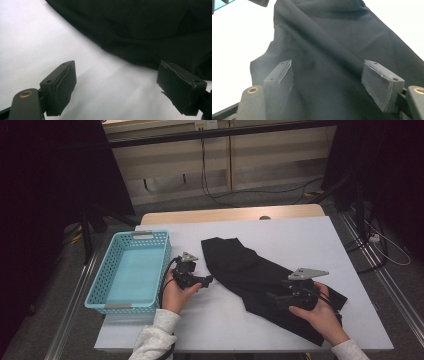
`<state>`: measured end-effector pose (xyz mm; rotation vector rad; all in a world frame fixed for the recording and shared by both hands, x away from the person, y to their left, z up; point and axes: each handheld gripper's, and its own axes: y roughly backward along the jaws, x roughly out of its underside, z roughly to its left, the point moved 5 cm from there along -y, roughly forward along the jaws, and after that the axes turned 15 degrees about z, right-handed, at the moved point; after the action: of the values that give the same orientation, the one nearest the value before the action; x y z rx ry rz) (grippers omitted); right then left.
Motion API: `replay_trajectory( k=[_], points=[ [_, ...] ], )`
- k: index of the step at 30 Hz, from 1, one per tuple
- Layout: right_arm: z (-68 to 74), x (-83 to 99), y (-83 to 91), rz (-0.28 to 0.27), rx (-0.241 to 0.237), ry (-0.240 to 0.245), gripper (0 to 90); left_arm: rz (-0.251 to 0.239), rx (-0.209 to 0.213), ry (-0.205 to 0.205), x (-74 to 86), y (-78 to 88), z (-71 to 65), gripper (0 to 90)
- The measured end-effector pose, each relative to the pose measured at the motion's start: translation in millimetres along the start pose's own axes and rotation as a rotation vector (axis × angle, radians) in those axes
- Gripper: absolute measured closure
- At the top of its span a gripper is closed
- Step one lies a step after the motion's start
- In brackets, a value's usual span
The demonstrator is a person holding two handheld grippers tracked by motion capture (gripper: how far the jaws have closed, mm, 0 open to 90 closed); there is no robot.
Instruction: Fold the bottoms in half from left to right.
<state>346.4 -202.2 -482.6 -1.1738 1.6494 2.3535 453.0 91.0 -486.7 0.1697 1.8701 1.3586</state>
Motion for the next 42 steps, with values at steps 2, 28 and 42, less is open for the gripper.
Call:
replay_trajectory(
  k=[2, 28, 42],
  points=[
    [5.3, -2.3, -2.4, 0.000, -0.013, 0.017, 33.5, -0.001, -0.003, -0.002, 0.4, 0.8, 0.2, 16.0],
    [76.8, -9.0, -41.0, 0.072, -0.001, 0.223, 66.6, -0.010, -0.001, 0.005, -0.7, 2.4, -1.3, 16.0],
    [94.3, 3.0, -31.7, 0.108, -0.117, 0.248, 76.2, -0.021, 0.009, 0.015, -2.1, 2.2, -2.3, 16.0]
  ],
)
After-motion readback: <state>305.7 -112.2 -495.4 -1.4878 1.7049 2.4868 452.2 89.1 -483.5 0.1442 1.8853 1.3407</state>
